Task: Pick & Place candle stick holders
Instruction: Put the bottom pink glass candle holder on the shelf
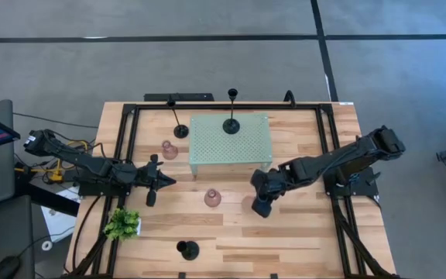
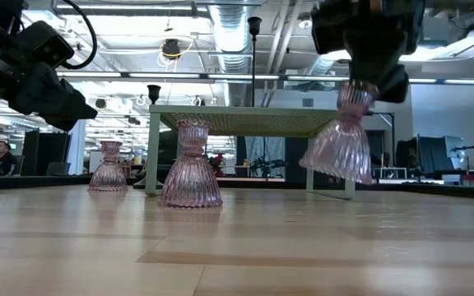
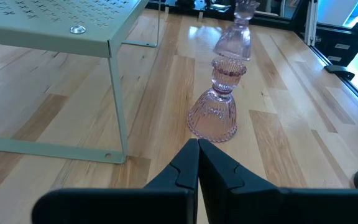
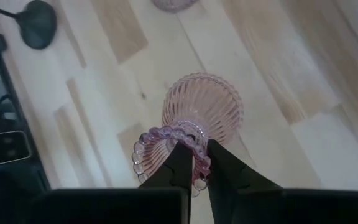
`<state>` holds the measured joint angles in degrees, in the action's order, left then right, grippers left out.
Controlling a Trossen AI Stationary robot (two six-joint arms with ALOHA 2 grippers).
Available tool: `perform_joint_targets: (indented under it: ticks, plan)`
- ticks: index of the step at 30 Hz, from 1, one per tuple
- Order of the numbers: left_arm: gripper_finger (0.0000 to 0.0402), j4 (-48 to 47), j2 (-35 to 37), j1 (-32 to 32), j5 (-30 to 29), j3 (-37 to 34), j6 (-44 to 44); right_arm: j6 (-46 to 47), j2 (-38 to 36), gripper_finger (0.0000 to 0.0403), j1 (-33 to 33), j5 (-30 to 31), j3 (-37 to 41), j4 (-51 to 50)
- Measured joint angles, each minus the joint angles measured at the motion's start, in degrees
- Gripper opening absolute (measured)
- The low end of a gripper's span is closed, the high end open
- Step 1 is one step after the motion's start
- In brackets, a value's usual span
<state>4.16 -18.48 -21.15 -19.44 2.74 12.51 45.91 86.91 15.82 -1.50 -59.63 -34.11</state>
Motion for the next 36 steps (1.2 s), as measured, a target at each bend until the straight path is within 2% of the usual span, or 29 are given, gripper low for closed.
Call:
perform_joint_targets:
  ticks: [7,15,22,31,36]
  plan:
    - [0.0008,0.00,0.00,0.02,-0.02,0.00,0.00,0.04,0.06,0.0035,0.01,-0.04,-0.80,-0.40]
    - [0.0008,0.20,0.00,0.02,-0.02,0.00,0.00,0.10,0.50,0.0013,0.04,-0.17,-0.82,-0.81]
    - [0.0008,0.21,-0.02,0.02,0.00,0.00,0.00,1.97,0.50,0.0047,0.04,-0.12,-0.82,-2.61]
    - [0.0008,0.22,-0.02,0.00,0.00,-0.02,0.00,1.73,0.50,0.0018,0.04,0.00,-0.82,-2.97]
    - [0.0008,0.22,-0.02,0.01,0.00,0.00,0.01,-0.11,0.50,0.0058,0.04,-0.01,-0.82,-2.95]
